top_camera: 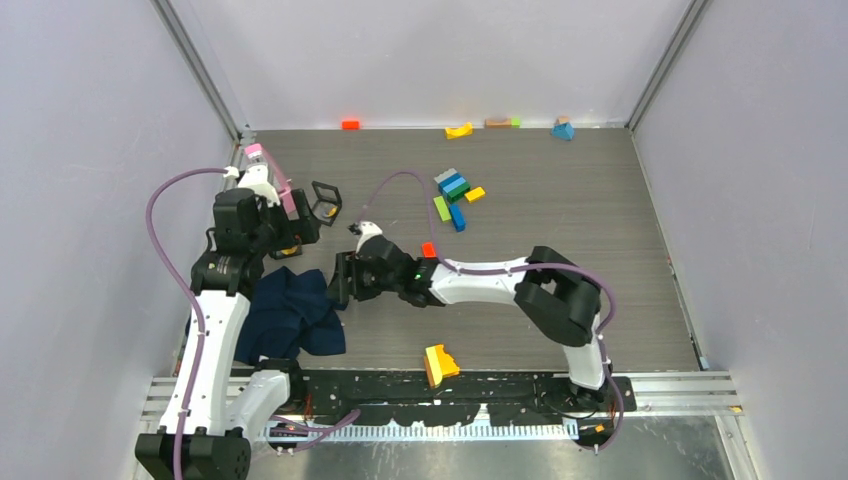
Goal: Pin the brooch onto the clothing
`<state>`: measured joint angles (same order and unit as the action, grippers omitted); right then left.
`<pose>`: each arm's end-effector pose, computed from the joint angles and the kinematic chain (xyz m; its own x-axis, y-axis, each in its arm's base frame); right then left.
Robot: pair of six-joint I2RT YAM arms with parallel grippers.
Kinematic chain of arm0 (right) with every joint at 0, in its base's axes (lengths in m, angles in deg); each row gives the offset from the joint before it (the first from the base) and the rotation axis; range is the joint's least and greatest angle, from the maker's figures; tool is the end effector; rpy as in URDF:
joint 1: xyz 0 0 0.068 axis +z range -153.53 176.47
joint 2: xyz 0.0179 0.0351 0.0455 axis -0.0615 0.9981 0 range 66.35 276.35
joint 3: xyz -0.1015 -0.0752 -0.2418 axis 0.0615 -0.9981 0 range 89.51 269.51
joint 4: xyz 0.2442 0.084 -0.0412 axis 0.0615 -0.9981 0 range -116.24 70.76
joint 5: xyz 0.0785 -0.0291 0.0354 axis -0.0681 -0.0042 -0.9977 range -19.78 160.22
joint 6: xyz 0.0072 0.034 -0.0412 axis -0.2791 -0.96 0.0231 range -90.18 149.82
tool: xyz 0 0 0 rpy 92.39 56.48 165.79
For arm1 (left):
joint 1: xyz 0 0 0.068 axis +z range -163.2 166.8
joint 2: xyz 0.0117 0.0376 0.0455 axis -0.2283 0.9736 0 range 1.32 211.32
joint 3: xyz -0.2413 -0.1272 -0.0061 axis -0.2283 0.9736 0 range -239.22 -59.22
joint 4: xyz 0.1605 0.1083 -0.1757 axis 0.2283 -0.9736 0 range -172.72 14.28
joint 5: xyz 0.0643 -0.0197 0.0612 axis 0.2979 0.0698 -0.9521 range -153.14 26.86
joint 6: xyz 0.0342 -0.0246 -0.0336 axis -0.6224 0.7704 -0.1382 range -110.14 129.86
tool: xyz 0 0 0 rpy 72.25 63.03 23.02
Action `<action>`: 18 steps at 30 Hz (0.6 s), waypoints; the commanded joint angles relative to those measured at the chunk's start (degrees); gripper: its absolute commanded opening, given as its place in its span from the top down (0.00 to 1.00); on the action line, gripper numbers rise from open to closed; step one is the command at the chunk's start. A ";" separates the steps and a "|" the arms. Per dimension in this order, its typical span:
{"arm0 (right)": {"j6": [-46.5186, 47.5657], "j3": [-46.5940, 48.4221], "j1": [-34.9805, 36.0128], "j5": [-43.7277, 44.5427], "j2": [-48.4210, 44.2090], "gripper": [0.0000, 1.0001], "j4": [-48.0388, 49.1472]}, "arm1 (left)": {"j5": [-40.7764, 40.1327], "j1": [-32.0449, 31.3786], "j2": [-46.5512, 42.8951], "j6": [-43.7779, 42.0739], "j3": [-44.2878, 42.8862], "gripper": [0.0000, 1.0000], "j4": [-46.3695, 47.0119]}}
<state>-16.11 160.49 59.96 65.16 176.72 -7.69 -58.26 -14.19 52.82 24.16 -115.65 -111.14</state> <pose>0.1919 0.3918 0.2008 -0.8104 -0.0213 -0.5855 -0.4945 0.5608 0.6640 0.1888 -0.0062 0.3454 -0.5141 -0.2372 -0.8243 -0.0377 0.9663 -0.2546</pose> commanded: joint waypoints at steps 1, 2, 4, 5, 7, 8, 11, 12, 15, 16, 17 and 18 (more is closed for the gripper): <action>4.52 10.30 1.57 9.94 6.00 0.42 -8.78 | 2.48 0.20 -1.41 -1.12 0.04 0.00 2.46; 4.69 11.19 1.98 10.76 6.74 0.43 -9.51 | 2.45 0.20 -1.43 -1.12 0.01 0.00 2.46; 4.38 13.01 2.52 10.63 8.76 0.44 -10.22 | 2.22 0.20 -1.51 -1.08 0.03 0.00 2.46; 4.28 13.89 2.70 10.32 9.79 0.44 -10.34 | 2.15 0.20 -1.58 -1.04 0.03 0.00 2.46; 4.15 14.90 3.26 10.13 11.14 0.45 -10.58 | 2.13 0.20 -1.52 -1.04 0.13 0.00 2.47; 4.13 15.11 3.38 10.01 11.43 0.45 -10.65 | 2.22 0.20 -1.45 -1.03 0.12 0.00 2.46; 3.97 15.71 3.58 9.46 12.65 0.57 -10.52 | 2.58 0.20 -1.33 -0.90 0.13 0.00 2.54; 4.04 16.04 3.58 9.46 13.03 0.67 -10.92 | 2.60 0.20 -1.22 -0.86 0.09 0.00 2.55; 4.33 15.56 3.63 11.19 12.58 0.91 -11.06 | 2.61 0.20 -1.13 -0.86 0.14 0.00 2.55; 4.39 14.49 3.65 11.68 11.64 0.97 -11.10 | 2.61 0.20 -1.08 -0.86 0.18 0.00 2.55; 4.65 13.21 3.59 12.80 11.02 0.98 -11.10 | 2.67 0.20 -1.06 -0.79 0.23 0.00 2.55; 4.77 11.74 3.59 14.07 9.50 0.99 -10.78 | 2.85 0.20 -0.97 -0.77 0.21 0.00 2.55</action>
<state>-12.33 173.75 63.45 73.97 190.10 -19.58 -56.82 -14.19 52.30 24.14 -115.54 -111.12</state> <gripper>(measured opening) 0.047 0.994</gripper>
